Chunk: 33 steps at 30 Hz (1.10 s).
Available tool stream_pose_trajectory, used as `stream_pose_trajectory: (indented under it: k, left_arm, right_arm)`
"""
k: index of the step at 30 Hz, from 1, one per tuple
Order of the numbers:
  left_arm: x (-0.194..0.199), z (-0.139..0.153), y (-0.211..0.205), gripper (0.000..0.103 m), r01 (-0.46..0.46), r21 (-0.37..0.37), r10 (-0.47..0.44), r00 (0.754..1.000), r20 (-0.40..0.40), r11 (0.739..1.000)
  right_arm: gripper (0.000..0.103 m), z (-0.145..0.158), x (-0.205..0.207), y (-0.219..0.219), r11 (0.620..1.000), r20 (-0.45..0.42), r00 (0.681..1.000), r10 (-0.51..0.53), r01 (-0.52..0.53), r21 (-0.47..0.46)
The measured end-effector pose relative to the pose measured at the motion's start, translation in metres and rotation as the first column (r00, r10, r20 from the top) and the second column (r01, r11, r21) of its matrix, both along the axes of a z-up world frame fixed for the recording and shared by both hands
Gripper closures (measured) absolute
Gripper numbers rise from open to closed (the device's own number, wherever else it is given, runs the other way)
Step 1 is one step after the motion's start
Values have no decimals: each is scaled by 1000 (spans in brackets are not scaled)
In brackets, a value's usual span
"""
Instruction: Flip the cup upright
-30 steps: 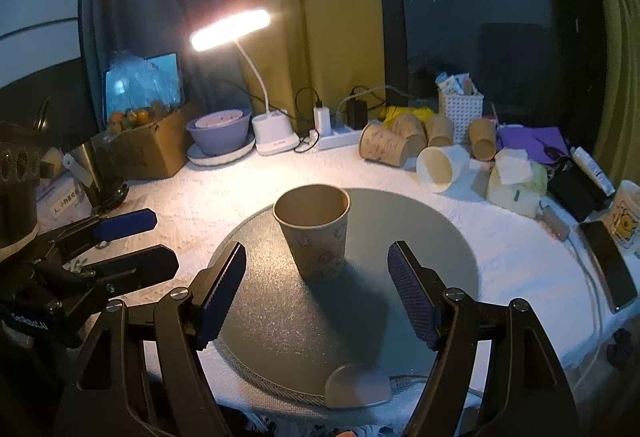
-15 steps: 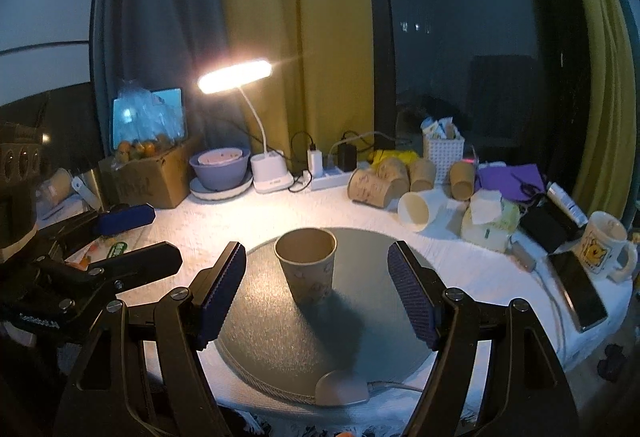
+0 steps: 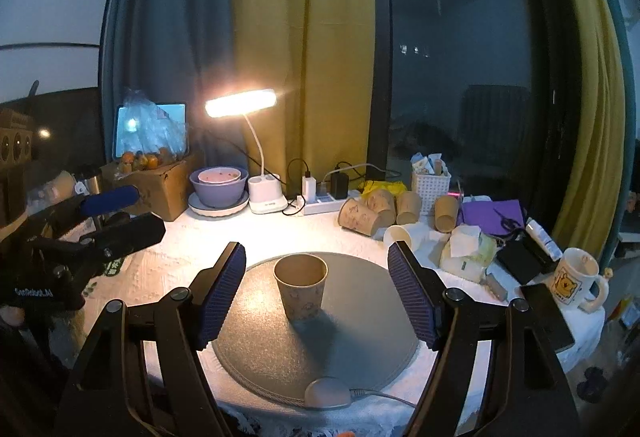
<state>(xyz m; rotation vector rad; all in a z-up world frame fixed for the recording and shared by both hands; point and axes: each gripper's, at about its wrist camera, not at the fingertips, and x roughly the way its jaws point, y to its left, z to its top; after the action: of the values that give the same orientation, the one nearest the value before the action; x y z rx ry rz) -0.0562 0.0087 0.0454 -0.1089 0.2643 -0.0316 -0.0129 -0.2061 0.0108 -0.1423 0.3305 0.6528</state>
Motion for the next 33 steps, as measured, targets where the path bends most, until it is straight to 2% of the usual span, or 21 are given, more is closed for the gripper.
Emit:
stream_pose_trajectory:
  k: [9, 33]
  left_arm:
    - [-7, -1, 9, 9, -31, -10, 31, 999, 7, 999]
    - [-10, -5, 3, 9, -30, -11, 30, 1000, 2, 1000]
  right_arm:
    - [26, 2, -3, 5, 1000, 0, 1000, 9, -9, -2]
    - [26, -2, 1, 9, 1000, -21, 1000, 11, -11, -6]
